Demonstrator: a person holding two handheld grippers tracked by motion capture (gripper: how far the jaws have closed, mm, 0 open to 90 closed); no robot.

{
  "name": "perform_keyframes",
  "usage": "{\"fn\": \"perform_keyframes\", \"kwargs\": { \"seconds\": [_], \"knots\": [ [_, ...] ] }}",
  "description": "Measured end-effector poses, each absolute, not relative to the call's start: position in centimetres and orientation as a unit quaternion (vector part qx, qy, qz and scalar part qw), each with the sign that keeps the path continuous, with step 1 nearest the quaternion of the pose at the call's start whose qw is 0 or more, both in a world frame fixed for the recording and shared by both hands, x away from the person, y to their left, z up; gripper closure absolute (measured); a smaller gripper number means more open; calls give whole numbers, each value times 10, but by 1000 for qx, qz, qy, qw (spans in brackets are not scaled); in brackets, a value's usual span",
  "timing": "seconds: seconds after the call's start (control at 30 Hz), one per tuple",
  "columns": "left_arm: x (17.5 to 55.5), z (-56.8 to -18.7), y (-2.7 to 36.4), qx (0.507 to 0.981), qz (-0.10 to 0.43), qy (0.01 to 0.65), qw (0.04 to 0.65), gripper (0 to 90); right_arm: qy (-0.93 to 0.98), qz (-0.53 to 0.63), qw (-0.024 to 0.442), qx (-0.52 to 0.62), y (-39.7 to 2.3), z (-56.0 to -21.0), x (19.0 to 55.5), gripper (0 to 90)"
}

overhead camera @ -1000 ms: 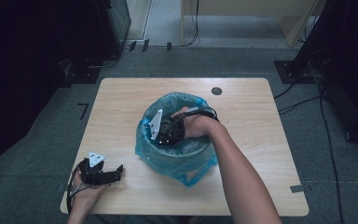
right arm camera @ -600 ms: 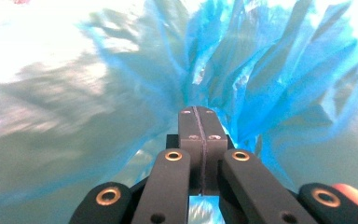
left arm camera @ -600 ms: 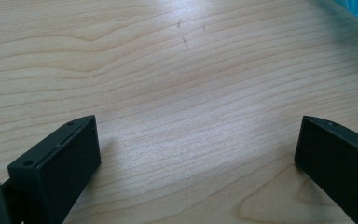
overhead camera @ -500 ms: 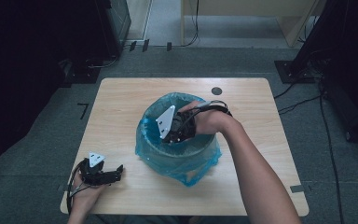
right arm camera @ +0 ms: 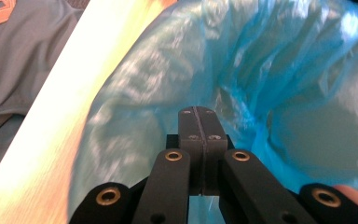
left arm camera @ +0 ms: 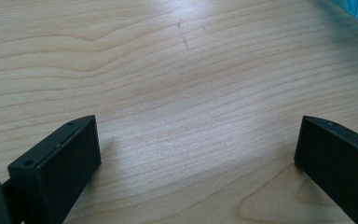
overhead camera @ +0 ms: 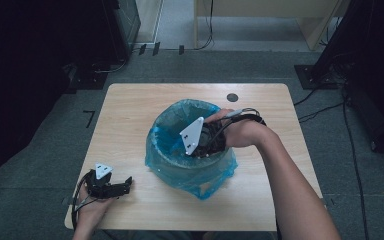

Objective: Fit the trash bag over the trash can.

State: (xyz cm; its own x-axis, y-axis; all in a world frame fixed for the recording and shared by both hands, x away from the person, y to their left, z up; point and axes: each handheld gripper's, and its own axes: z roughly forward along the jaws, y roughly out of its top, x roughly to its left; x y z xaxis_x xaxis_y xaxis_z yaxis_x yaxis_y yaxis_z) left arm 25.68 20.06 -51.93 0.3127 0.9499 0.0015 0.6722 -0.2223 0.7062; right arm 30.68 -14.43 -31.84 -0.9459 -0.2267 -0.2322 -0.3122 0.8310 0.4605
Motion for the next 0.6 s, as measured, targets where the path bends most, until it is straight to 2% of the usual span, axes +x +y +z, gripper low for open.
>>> {"fn": "perform_keyframes", "kwargs": {
  "seconds": [0.3,0.6],
  "knots": [
    [257,-519,201,749,225,542,309,0,958,240,94,-127,-164,-323,304,900],
    [257,-519,201,748,225,542,310,0,942,291,112,-122,-182,-305,294,900]
  ]
}}
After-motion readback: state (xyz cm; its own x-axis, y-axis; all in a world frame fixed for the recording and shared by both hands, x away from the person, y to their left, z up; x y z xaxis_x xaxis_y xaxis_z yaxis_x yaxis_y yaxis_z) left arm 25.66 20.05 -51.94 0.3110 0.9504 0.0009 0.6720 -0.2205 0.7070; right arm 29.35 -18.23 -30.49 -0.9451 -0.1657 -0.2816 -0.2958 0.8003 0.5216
